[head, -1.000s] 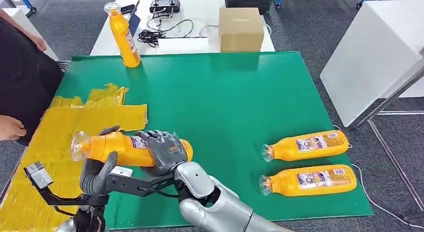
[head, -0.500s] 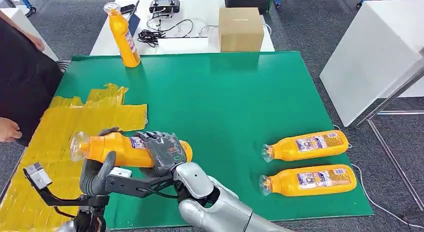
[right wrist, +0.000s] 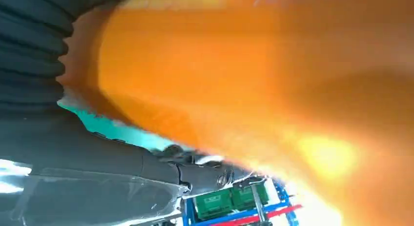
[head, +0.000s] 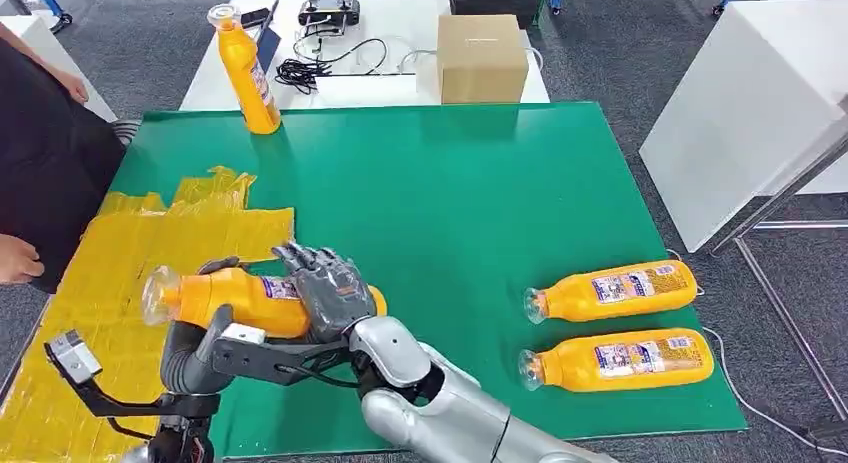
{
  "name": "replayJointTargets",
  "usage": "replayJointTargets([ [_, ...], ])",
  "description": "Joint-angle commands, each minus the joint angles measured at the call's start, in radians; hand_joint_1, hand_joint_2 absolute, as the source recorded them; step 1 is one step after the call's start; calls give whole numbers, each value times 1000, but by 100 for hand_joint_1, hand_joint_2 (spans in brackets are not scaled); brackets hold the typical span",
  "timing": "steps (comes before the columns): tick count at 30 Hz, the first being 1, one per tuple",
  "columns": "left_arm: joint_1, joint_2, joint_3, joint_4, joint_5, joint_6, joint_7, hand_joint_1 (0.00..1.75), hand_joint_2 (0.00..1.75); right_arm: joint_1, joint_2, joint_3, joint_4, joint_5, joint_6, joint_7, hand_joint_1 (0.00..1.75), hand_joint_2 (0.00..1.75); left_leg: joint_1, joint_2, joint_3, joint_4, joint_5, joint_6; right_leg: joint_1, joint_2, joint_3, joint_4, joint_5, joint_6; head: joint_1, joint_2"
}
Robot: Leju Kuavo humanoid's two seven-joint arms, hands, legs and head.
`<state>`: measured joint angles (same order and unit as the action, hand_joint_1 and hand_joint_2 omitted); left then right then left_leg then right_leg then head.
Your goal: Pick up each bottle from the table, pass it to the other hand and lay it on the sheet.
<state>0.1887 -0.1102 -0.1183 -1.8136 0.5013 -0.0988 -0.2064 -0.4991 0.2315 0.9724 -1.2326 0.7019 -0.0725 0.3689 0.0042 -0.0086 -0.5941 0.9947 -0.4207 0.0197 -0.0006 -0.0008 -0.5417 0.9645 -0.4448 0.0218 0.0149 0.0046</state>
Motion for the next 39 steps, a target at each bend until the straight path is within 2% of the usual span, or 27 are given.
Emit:
replayJointTargets([
  [1, 22, -17, 33, -13, -5, 6, -9, 175, 175, 31, -112, 5, -107, -3, -19, -6, 0, 0, 1, -1, 5, -1, -2, -1, 1, -2, 7, -3, -2, 1, 0, 0],
  [3, 24, -20, 37, -16, -16, 17, -14, 175, 175, 38, -117, -2, -117, 0, -27, -8, 0, 0, 2, 0, 7, -1, -3, -1, 2, -1, 8, -3, -2, 1, 0, 0],
  [5, 30, -22, 42, -23, -29, 28, -20, 175, 175, 55, -127, -12, -137, 4, -45, -14, 0, 0, 1, -1, 2, -1, -1, 0, 1, -1, 3, -1, -1, 0, 0, 0],
  [11, 21, -22, 40, -26, -34, 33, -19, 175, 175, 28, -140, -18, -127, -6, -50, -38, 0, 0, 1, 0, 4, 0, -2, -1, 1, -1, 5, -2, -1, 0, 0, 0],
  [19, 8, -23, 73, -26, -189, 179, -80, 175, 175, 84, -192, -13, -237, -7, -76, -82, 0, 0, 1, -1, 4, -1, -2, -1, 1, -2, 6, -2, -2, 1, 0, 0],
  [21, -7, -18, 97, -27, -296, 255, -119, 175, 175, 107, -220, -16, -290, -10, -79, -92, 0, 0, 1, -2, 4, -1, -1, 0, 1, -2, 5, -2, -1, 0, 0, 0],
  [22, -26, -5, 97, -25, -367, 292, -138, 175, 175, 135, -213, -21, -248, 2, -64, -86, 0, 0, 1, -2, 5, 0, -2, -1, 1, -2, 7, -2, -2, 1, 0, 0],
  [23, -56, 11, 73, -10, -388, 280, -117, 175, 175, 172, -187, -55, -184, 49, -173, -98, 0, 0, 1, -2, 6, 0, -2, -1, 2, -3, 8, -2, -3, 1, 0, 0],
  [24, -140, 15, 39, 52, -538, 397, -123, 175, 175, 189, -145, -68, -23, 52, -275, -207, 0, 0, 1, -3, 3, -1, 0, -1, 1, -3, 4, -2, -1, 0, 0, 0],
  [25, -170, 19, 28, 77, -543, 409, -120, 175, 175, 190, -143, -68, 3, 47, -290, -227, 0, 0, 1, -6, 6, -4, 1, -1, 1, -7, 8, -5, -1, 0, 0, 0],
  [26, -199, 35, 24, 107, -759, 554, -128, 175, 175, 208, -158, -78, -25, 32, -298, -246, 0, 0, 1, -8, 5, -4, 2, -1, 1, -8, 6, -4, 0, 0, 0, 0],
  [27, -203, 38, 30, 104, -760, 557, -125, 175, 175, 217, -170, -81, -52, 30, -293, -247, 0, 0, 1, -8, 6, -4, 2, -1, 1, -9, 7, -5, 0, 0, 0, 0],
  [28, -212, 62, 27, 122, -926, 614, -90, 175, 175, 239, -188, -93, -95, 28, -285, -247, 0, 0, 1, -10, 5, -4, 2, -1, 1, -11, 7, -5, -1, 0, 0, 0],
  [31, -208, 68, 43, 123, -924, 610, -90, 175, 175, 255, -209, -101, -148, 29, -260, -236, 0, 0, 0, -3, 4, -2, 0, 0, 1, -4, 5, -3, 0, 0, 0, 0],
  [35, -203, 64, 43, 120, -925, 610, -92, 175, 175, 254, -206, -103, -152, 31, -253, -232, 0, 0, 0, -2, 3, -1, 0, 0, 0, -3, 3, -1, 0, 0, 0, 0],
  [37, -205, 72, 48, 135, -1096, 652, -32, 175, 175, 271, -202, -125, -164, 34, -251, -235, 0, 0, 1, -1, 6, -1, -2, -1, 1, -3, 7, -3, -1, 0, 0, 0],
  [39, -221, 90, 76, 181, -1304, 678, 42, 175, 175, 310, -216, -163, -217, 16, -243, -247, 0, 0, 0, -2, 2, -1, 0, 0, 0, -3, 3, -1, 0, 0, 0, 0],
])
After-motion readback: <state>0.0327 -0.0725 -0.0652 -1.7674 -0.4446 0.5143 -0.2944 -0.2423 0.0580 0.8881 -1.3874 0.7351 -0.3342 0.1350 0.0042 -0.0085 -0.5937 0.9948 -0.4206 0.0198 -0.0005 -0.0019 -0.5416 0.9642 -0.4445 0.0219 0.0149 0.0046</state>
